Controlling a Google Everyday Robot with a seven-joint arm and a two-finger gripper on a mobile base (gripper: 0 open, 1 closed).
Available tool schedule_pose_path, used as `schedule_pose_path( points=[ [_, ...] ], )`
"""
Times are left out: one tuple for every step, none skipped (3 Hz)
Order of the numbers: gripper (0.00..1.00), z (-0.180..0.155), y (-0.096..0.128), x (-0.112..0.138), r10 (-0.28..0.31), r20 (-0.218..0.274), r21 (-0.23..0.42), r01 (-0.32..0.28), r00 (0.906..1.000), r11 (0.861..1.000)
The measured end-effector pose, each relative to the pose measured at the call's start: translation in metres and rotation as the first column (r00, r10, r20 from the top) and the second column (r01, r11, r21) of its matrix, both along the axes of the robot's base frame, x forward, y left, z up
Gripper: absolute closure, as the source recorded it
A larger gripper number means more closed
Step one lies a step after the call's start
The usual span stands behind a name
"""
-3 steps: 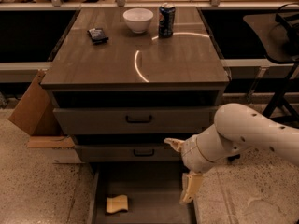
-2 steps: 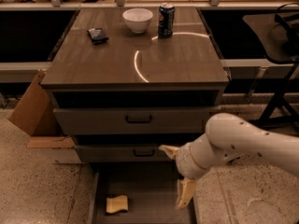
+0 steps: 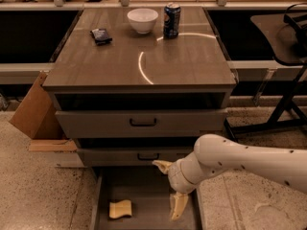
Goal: Pick sponge from bottom drawer and place on counter
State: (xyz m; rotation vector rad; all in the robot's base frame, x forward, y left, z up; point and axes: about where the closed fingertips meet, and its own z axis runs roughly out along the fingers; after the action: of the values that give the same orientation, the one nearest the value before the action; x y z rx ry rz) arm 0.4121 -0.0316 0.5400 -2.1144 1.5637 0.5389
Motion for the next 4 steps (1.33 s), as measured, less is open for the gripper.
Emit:
schedule_pose_path(
  points=[
    [0.0, -0.037, 0.013, 0.005, 0.001, -0.01, 0.048, -0.001, 0.9999, 0.999],
    [0.0, -0.082, 0.033, 0.003, 0.018, -0.063, 0.099, -0.011, 0.9978, 0.995],
    [0.0, -0.083, 0.033, 0.003, 0.018, -0.065, 0.1, -0.012, 0.9977, 0.995],
    [0.0, -0.113, 0.044, 0.012, 0.035, -0.105, 0.13, -0.021, 0.9939, 0.991]
  ],
)
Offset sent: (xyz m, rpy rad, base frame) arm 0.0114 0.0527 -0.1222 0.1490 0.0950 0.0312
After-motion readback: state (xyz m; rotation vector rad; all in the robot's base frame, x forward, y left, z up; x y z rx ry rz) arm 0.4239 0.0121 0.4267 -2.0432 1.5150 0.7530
